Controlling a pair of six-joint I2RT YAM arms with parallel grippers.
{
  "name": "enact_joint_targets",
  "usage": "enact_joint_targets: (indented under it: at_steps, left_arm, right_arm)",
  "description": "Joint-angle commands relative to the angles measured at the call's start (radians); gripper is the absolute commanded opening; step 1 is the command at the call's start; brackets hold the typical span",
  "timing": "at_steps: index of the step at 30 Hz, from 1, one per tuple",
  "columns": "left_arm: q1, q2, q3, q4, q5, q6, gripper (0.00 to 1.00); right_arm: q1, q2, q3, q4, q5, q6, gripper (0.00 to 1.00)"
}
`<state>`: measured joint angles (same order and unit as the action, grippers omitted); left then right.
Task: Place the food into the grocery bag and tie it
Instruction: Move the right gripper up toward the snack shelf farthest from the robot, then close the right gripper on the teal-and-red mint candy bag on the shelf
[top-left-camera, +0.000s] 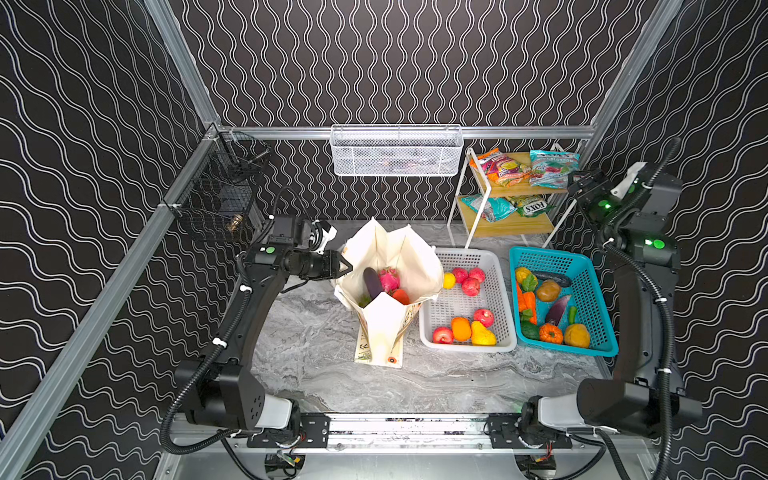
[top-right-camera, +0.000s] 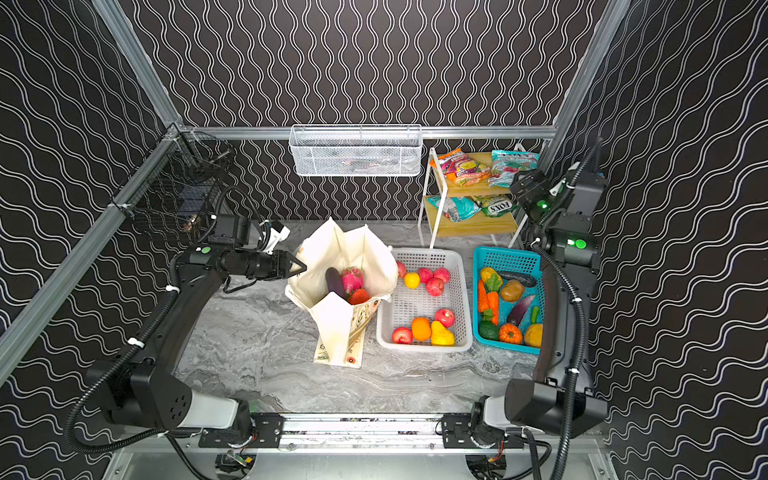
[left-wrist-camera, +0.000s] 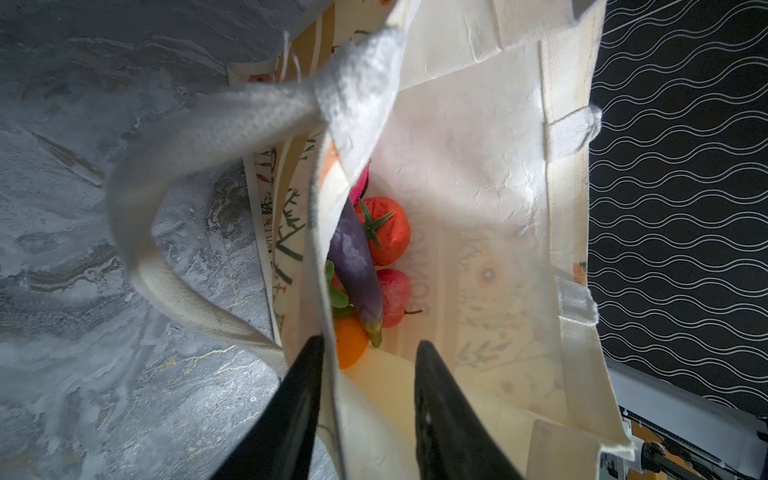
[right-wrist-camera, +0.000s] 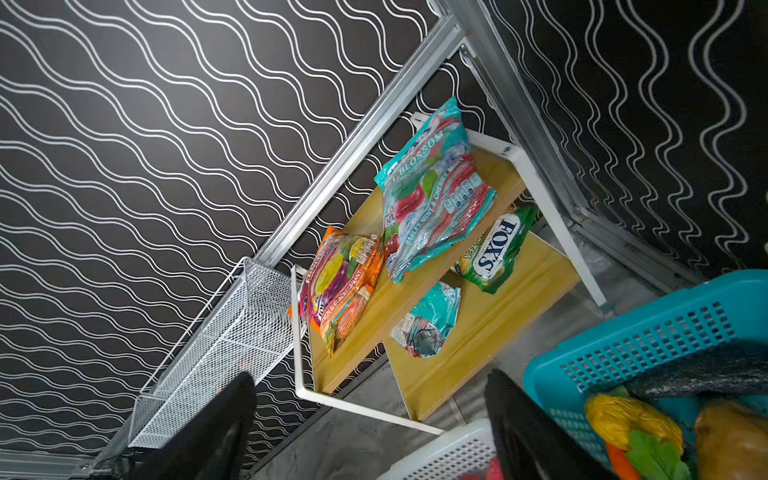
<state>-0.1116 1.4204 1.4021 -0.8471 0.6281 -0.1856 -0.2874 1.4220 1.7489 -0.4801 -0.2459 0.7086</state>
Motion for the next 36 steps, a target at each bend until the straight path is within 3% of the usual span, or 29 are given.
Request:
enact_joint_targets:
  at_steps: [1,6,15,28,36]
  left_arm:
    - [0.0,-0.002,0.005,0.01,0.002,0.012,0.36]
    - [-0.002,0.002,0.003,0.003,-0.007,0.02,0.34]
    - [-0.002,-0.006,-0.017,0.026,-0.013,0.009,0.27]
    - [-0.003,-0.008,-0.02,0.023,-0.022,0.011,0.14]
    - [-0.004,-0.004,-0.018,0.024,-0.023,0.015,0.09]
  right_arm:
    - [-0.032,0.023,0.008,0.077,-0.112,0.082,0.85]
    - [-0.059,0.077,0.046,0.072,-0.124,0.117,0.82]
    - [-0.085,0.162,0.114,0.041,-0.038,0.117,0.74]
    - [-0.131,0.329,0.242,0.033,-0.157,0.141,0.56]
    - [-0.129,0.397,0.288,0.06,-0.218,0.173,0.51]
